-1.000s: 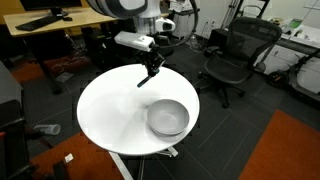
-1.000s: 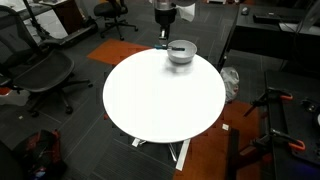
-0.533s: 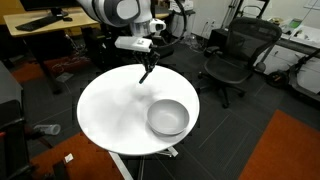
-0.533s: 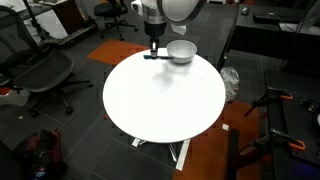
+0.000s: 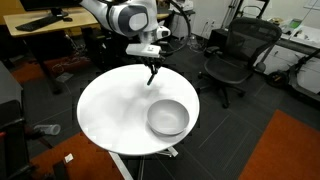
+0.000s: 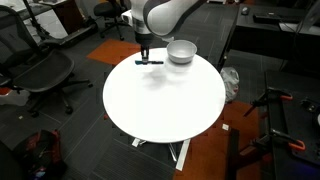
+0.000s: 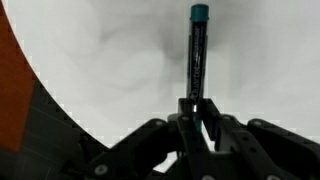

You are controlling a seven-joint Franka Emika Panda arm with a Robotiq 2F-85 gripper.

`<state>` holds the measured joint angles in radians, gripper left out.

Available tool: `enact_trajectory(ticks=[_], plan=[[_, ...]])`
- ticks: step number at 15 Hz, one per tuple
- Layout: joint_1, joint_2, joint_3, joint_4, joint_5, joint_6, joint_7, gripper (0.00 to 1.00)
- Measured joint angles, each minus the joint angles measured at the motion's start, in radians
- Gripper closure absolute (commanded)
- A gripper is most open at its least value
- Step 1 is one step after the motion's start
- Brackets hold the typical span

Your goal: Put the marker in the white bowl then remove it and put it on the table

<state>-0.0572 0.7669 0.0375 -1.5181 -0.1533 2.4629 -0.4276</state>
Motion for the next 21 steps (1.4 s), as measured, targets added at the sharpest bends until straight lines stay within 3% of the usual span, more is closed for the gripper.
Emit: enact_trajectory(ticks=[4,5,6,7,14,15,21], plan=[[-0.001,0.082,0.0,0.093,0.0,-0.001,-0.007,0.95],[-0.001,0.1,0.0,0.112,0.0,-0.001,-0.009,0.89],[-0.001,0.116,0.0,0.129,0.0,-0.001,-0.013,0.56],[-0.001,0.13,0.0,0.145,0.0,-0.002,-0.018,0.56],[-0.001,0.164,0.0,0.197,0.0,-0.006,-0.02,0.05],[-0.001,0.159,0.0,0.197,0.0,-0.005,-0.02,0.0],[-0.012,0.063,0.015,0.131,0.001,-0.012,-0.024,0.0]])
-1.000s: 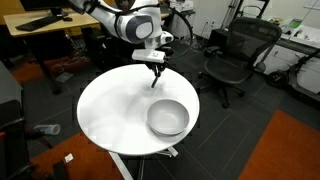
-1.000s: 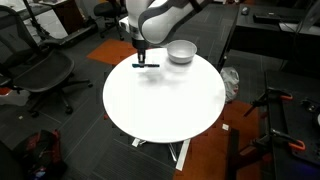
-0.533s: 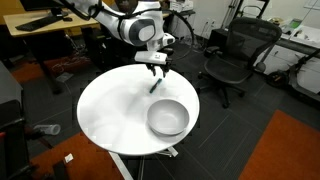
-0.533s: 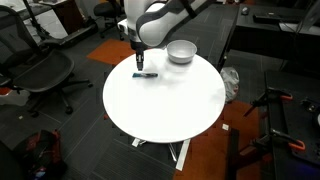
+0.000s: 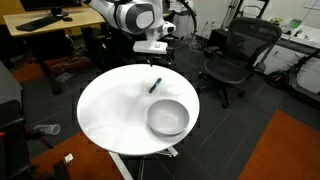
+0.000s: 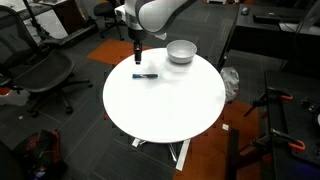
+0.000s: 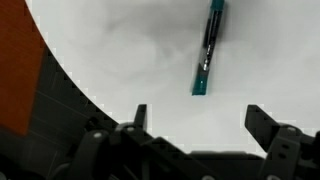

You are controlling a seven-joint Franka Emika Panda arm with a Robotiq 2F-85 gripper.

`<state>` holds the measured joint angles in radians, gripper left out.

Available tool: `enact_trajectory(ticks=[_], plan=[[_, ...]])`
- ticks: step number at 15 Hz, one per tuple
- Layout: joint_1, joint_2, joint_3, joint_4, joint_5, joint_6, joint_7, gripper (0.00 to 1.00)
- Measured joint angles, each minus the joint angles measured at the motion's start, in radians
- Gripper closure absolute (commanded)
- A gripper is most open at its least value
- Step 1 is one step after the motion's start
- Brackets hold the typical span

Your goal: Put the marker in the white bowl then remove it and put it on the table

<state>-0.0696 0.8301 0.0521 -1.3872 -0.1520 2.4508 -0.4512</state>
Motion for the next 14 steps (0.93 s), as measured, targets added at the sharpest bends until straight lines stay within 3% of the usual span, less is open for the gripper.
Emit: enact_trajectory(ticks=[8,14], plan=[[-0.041,-0.195,0.021,-0.203,0.013,-0.057,-0.001,0.0],[-0.044,-0.232,0.021,-0.253,0.015,-0.071,-0.001,0.0]])
